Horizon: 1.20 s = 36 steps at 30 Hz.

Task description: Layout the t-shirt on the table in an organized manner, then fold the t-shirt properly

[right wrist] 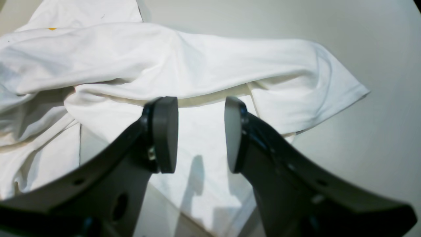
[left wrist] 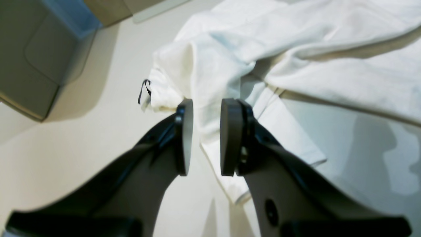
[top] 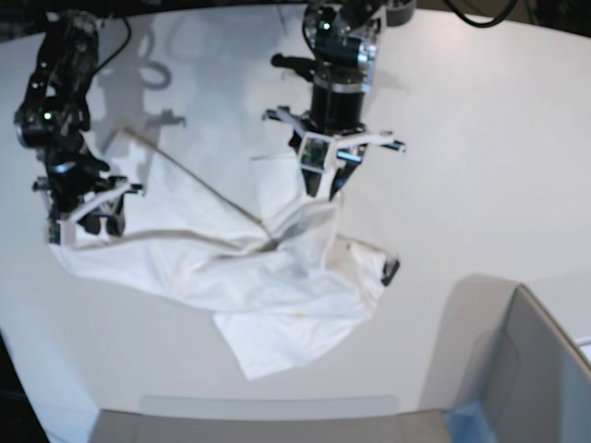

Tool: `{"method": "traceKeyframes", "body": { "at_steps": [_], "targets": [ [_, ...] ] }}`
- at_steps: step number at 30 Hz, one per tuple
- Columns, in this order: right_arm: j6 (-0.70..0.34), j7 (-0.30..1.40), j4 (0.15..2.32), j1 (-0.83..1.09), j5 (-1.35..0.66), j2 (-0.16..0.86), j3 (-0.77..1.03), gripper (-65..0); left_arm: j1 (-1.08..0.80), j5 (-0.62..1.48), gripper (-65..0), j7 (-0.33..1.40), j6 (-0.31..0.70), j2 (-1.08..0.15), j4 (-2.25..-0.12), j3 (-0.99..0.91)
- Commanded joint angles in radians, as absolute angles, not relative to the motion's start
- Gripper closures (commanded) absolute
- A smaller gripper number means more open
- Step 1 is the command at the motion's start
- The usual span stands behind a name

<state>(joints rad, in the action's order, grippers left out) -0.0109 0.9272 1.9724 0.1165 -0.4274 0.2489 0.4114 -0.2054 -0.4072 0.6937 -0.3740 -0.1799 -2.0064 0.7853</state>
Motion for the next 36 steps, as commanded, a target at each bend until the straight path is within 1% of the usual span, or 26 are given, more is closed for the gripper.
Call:
{"method": "traceKeyframes", "body": {
  "at_steps": [1,4,36],
  "targets": [
    [-0.016,0.905,1.991,0.105,-0.435,0.262,0.415,-24.0,-0.203,-0.424,-15.4,0.65,-0.384,-0.173,-2.028,0.785],
    [-0.016,0.905,1.991,0.107,-0.435,0.262,0.415,-24.0,-0.206,-0.424,-15.4,0.625,-0.384,-0.173,-2.028,0.785],
    [-0.016,0.905,1.991,0.104,-0.435,0.268,0.415,-24.0,-0.205,-0.424,-15.4,0.622,-0.384,-0.173,-2.028,0.785]
  ]
}}
